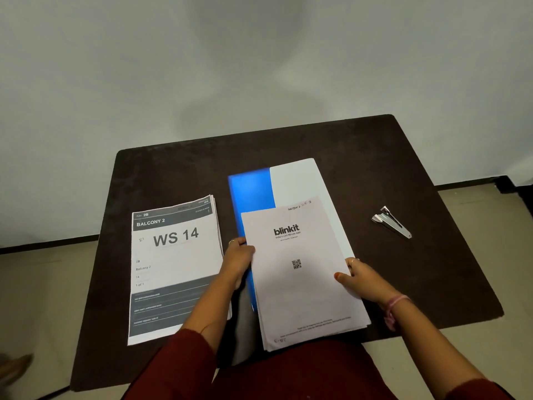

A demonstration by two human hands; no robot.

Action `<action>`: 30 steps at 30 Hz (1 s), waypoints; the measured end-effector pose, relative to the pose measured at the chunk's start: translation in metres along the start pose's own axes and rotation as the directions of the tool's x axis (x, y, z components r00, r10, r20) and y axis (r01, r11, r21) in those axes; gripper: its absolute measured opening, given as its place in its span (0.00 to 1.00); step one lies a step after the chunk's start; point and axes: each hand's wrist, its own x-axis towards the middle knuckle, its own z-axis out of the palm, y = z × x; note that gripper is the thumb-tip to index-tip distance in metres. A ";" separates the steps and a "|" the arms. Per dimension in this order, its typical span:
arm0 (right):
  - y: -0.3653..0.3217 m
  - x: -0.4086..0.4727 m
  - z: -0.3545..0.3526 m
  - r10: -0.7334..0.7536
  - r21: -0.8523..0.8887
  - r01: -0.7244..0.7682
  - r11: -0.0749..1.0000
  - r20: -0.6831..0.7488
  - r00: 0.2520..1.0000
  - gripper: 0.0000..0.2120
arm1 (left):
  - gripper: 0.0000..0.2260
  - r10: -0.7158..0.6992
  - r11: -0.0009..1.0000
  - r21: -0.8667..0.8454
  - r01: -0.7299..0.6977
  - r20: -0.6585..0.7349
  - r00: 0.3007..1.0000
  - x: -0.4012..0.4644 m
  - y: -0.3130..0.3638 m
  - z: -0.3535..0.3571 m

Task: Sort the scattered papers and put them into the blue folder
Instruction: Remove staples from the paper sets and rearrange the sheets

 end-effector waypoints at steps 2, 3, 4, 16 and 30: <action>-0.010 -0.002 -0.008 0.038 -0.119 -0.029 0.992 0.074 0.997 0.09 | 0.15 0.000 1.000 0.016 0.000 -0.024 1.000 0.003 0.000 0.005; -0.017 -0.002 -0.014 0.062 -0.203 -0.039 0.978 0.112 0.992 0.10 | 0.15 -0.001 0.999 0.035 0.003 -0.045 0.999 0.001 0.002 0.008; -0.026 -0.002 -0.022 0.082 -0.280 -0.040 0.959 0.140 0.987 0.12 | 0.15 -0.001 0.999 0.045 0.005 -0.069 0.998 -0.001 0.002 0.010; -0.104 0.091 -0.062 -0.301 -0.375 0.258 0.891 -0.060 0.952 0.23 | 0.08 0.078 0.971 0.233 -0.062 -0.062 0.995 -0.017 -0.002 0.016; -0.117 0.100 -0.065 -0.339 -0.479 0.257 0.840 -0.091 0.936 0.12 | 0.17 0.253 0.885 0.402 -0.235 0.008 0.967 -0.020 -0.006 0.022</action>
